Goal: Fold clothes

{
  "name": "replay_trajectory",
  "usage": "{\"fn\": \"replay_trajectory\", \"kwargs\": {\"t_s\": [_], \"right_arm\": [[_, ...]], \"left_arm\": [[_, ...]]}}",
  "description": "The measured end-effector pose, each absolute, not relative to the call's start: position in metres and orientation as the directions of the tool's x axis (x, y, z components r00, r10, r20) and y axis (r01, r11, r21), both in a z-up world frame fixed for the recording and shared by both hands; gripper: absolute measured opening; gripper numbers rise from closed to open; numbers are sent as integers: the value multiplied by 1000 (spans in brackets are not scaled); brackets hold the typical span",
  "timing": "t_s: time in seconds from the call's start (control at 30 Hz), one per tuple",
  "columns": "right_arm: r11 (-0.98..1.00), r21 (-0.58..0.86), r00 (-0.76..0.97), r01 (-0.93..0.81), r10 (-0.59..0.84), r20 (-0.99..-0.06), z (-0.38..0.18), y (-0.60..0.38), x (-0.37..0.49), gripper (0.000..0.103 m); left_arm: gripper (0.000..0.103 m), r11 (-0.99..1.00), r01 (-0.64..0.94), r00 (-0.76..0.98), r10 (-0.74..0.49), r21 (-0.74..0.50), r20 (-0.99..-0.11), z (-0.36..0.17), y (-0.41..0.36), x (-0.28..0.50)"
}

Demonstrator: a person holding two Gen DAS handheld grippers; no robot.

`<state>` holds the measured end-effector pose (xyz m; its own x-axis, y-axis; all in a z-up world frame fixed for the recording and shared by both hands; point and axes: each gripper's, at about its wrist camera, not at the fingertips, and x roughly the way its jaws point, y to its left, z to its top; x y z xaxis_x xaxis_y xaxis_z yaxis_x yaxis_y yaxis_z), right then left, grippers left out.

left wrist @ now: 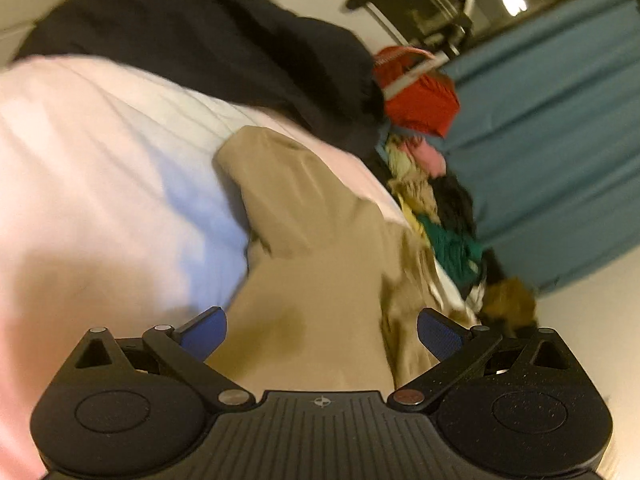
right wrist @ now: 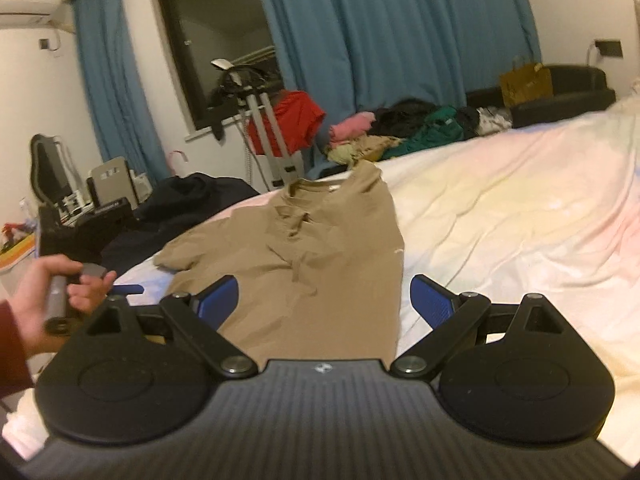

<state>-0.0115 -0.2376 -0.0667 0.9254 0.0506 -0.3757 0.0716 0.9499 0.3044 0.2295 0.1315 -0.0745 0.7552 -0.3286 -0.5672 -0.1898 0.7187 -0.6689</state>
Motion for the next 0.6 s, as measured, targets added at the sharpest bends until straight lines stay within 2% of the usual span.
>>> {"fn": "replay_trajectory", "kwargs": {"t_s": [0.17,0.33,0.43,0.53,0.6], "right_arm": [[943,309,904,123,22,-427,-89,-244,23,94],[946,292,898,138,4,-440,-102,-245,51,94],[944,295,881,149,8,-472,-113,-247,67,94],[939,306,867,159,15,-498,-122,-247,80,94],[936,314,863,158,23,-504,-124,-248,84,94]], "left_arm": [[98,723,-193,801,-274,-663,-532,-104,143,284],[90,728,-197,842,-218,-657,-494,-133,154,339],[87,770,-197,837,-190,-607,-513,-131,153,365],[57,832,-206,828,-131,-515,-545,-123,146,382],[7,873,-216,810,-90,-438,-580,-119,141,390]]}}
